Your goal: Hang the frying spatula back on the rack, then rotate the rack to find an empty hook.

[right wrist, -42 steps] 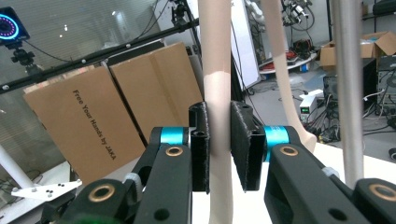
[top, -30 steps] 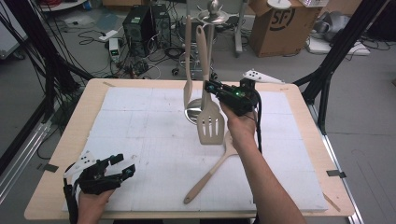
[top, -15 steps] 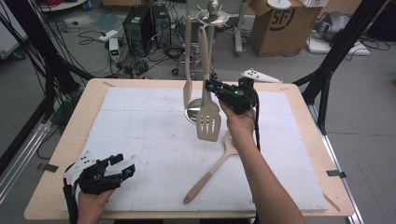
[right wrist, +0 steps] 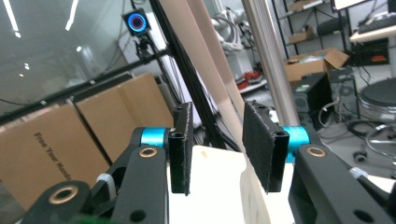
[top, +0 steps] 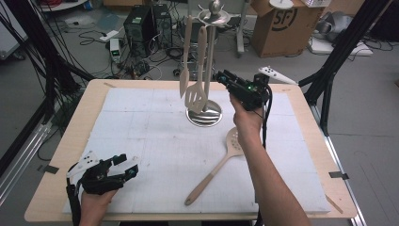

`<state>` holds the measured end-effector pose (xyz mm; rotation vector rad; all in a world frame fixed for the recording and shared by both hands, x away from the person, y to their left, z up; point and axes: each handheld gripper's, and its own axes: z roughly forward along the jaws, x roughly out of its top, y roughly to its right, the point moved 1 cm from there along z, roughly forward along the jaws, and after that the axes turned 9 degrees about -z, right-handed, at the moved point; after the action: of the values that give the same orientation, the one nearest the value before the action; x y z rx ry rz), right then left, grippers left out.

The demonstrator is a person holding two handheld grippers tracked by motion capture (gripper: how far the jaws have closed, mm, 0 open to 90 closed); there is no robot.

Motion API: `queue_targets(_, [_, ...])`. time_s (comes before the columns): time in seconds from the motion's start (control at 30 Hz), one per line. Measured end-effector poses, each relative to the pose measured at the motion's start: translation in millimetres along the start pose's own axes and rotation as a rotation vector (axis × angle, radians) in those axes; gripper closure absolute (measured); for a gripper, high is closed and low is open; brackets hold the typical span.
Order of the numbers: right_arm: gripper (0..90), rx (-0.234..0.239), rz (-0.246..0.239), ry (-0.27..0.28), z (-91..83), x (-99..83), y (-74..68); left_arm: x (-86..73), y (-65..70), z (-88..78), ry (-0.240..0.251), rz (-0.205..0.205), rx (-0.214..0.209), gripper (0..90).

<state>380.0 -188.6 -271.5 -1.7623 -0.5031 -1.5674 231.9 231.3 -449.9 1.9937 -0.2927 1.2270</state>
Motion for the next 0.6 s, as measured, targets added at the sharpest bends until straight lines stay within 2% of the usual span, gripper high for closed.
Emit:
queue_targets(0.27, [62.8, 0.034, -0.004, 0.044, 4.7, 10.3, -3.2, 0.0, 1.8, 4.5, -0.011, 0.002, -0.007, 24.3])
queue_targets(0.47, [63.4, 0.039, -0.013, 0.07, 13.2, 20.4, -5.8, 0.7, 1.2, 0.9, 0.008, -0.007, -0.005, 24.3])
queue_targets(0.53, [65.7, 0.036, -0.018, 0.079, 17.0, 23.9, -6.8, 0.8, 0.1, 1.0, 0.004, -0.007, -0.006, 24.4])
queue_targets(0.6, [72.0, 0.044, -0.016, 0.099, 20.7, 27.2, -7.6, 0.9, -0.4, 1.8, 0.003, -0.008, -0.006, 24.3])
